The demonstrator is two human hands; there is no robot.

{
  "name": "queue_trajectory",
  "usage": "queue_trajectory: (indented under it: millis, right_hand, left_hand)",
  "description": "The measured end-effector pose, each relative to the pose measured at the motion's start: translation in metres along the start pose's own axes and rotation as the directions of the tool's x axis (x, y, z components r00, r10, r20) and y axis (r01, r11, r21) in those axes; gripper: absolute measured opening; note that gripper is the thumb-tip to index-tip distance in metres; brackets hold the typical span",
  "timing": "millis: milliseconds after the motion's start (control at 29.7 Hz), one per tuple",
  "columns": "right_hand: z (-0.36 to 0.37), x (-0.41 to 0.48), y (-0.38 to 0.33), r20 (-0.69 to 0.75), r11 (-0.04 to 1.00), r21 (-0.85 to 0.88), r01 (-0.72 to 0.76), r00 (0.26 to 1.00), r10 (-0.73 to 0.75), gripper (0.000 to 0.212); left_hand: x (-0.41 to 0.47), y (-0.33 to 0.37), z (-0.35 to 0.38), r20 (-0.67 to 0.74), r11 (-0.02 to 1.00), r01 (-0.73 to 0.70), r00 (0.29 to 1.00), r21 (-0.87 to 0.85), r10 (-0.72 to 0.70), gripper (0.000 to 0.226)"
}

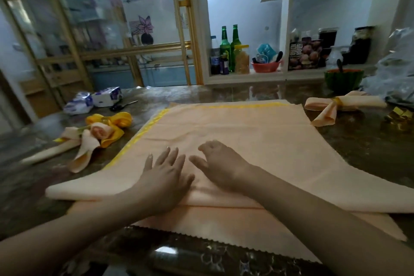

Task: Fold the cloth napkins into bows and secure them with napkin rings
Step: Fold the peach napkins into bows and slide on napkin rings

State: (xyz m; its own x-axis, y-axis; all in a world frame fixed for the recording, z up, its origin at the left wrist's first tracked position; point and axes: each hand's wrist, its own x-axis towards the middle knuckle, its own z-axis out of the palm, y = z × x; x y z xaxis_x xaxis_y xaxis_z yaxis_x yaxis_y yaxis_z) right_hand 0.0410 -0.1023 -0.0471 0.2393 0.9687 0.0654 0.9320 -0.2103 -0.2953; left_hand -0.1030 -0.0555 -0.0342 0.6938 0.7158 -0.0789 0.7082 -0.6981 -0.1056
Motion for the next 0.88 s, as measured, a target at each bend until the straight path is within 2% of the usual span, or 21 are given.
queue_trajectory:
  millis: [135,337,404,472,573,741,876]
  right_hand:
    - [0.014,-0.005,0.003,0.091,0.996,-0.083,0.039,0.995,-0.031,0.064]
    - [0.011,-0.005,0.003,0.092,0.996,-0.09,0.022,0.996,-0.014,0.061]
    - [0.011,-0.006,-0.001,0.096,0.995,-0.096,0.031,0.995,-0.021,0.06]
    - [0.01,-0.006,0.0,0.095,0.995,-0.1,0.03,0.995,-0.021,0.059]
    - [0.012,-0.006,-0.001,0.098,0.994,-0.1,0.036,0.995,-0.026,0.058]
    - [0.012,-0.006,-0.001,0.104,0.994,-0.106,0.028,0.994,-0.017,0.058]
    - [0.011,-0.007,-0.005,0.101,0.992,-0.126,0.021,0.995,-0.009,0.058]
  left_hand:
    - [-0.009,-0.021,0.021,0.113,0.993,0.029,0.993,-0.111,-0.016,0.062]
    - [-0.023,-0.056,0.03,0.098,0.99,0.041,0.995,-0.135,-0.028,0.069]
    - [-0.033,-0.073,0.033,0.103,0.984,0.096,0.991,-0.147,-0.082,0.079]
    - [-0.039,-0.088,0.036,0.128,0.963,0.203,0.975,-0.175,-0.182,0.079]
    - [-0.045,-0.115,0.039,0.189,0.905,0.384,0.917,-0.183,-0.351,0.079]
    - [-0.048,-0.141,0.042,0.244,0.8,0.561,0.823,-0.211,-0.513,0.086]
    - [-0.041,-0.157,0.023,0.264,0.697,0.709,0.696,-0.106,-0.668,0.095]
